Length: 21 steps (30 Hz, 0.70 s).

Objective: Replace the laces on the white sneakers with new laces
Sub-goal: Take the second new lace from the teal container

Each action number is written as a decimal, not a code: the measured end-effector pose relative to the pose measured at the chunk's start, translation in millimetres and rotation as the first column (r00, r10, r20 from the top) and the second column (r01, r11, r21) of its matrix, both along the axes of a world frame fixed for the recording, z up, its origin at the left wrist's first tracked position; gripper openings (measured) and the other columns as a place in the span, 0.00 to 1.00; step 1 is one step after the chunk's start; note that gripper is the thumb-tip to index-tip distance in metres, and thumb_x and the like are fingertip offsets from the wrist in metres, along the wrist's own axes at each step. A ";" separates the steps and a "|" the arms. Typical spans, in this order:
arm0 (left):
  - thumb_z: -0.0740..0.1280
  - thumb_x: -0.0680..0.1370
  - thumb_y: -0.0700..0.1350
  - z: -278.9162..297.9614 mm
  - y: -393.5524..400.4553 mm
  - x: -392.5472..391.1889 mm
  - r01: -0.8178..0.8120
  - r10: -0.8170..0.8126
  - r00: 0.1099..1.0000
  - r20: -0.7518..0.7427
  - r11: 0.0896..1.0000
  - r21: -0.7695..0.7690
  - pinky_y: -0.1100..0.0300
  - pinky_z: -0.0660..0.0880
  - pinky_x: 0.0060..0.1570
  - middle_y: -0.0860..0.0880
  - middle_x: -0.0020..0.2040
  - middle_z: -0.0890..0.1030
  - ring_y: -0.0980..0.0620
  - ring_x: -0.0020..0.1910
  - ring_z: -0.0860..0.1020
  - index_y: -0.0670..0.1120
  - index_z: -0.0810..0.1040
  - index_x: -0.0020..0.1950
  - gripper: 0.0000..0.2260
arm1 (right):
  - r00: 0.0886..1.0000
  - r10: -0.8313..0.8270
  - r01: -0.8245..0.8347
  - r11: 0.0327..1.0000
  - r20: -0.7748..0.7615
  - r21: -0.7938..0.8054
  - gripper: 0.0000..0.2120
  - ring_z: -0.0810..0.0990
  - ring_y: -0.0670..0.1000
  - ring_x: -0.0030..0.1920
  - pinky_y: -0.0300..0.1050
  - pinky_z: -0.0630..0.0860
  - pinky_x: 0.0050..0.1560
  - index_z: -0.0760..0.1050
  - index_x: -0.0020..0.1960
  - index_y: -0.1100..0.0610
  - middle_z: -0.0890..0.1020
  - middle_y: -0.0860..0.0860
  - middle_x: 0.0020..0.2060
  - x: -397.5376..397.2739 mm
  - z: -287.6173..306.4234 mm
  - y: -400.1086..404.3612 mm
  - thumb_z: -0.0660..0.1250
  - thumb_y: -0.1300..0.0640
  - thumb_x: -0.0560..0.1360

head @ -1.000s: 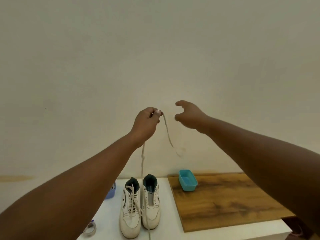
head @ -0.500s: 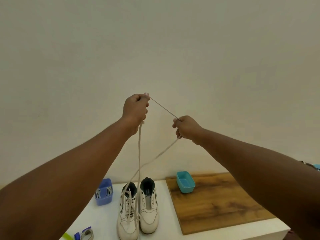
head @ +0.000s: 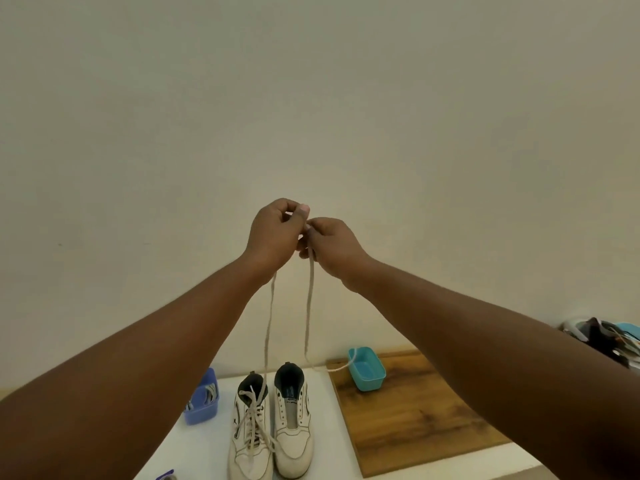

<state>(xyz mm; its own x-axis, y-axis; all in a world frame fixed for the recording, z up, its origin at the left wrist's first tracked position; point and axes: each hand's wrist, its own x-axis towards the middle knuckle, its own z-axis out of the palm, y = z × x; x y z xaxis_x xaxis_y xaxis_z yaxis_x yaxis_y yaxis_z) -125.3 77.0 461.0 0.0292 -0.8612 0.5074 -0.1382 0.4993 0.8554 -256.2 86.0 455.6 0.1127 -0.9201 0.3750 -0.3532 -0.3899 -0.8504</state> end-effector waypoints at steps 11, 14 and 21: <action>0.57 0.85 0.49 -66.1 -14.8 23.6 0.109 -0.134 0.976 0.174 0.983 0.145 0.62 0.72 0.42 0.51 0.38 0.78 0.54 0.38 0.76 0.47 0.79 0.52 0.12 | 0.851 -0.131 0.170 0.985 0.509 -0.031 0.13 0.84 0.52 0.46 0.46 0.77 0.48 0.77 0.51 0.56 0.86 0.54 0.46 -12.9 65.9 -13.9 0.54 0.57 0.86; 0.56 0.85 0.47 -74.2 -14.1 28.1 0.061 -0.095 0.977 0.191 0.983 0.176 0.63 0.71 0.42 0.50 0.39 0.78 0.55 0.39 0.76 0.45 0.79 0.53 0.13 | 0.748 -0.037 0.199 0.965 0.663 -0.170 0.12 0.86 0.55 0.46 0.46 0.80 0.46 0.76 0.52 0.57 0.86 0.55 0.44 -13.6 98.0 -14.9 0.54 0.56 0.86; 0.57 0.84 0.46 -149.6 -16.9 50.8 -0.042 -0.146 0.903 0.405 0.907 0.419 0.60 0.73 0.40 0.47 0.45 0.81 0.53 0.42 0.78 0.45 0.79 0.52 0.12 | 0.609 -0.031 0.426 0.856 0.793 -0.293 0.13 0.86 0.54 0.41 0.47 0.77 0.44 0.73 0.52 0.57 0.85 0.55 0.41 -10.3 117.9 -2.0 0.52 0.55 0.86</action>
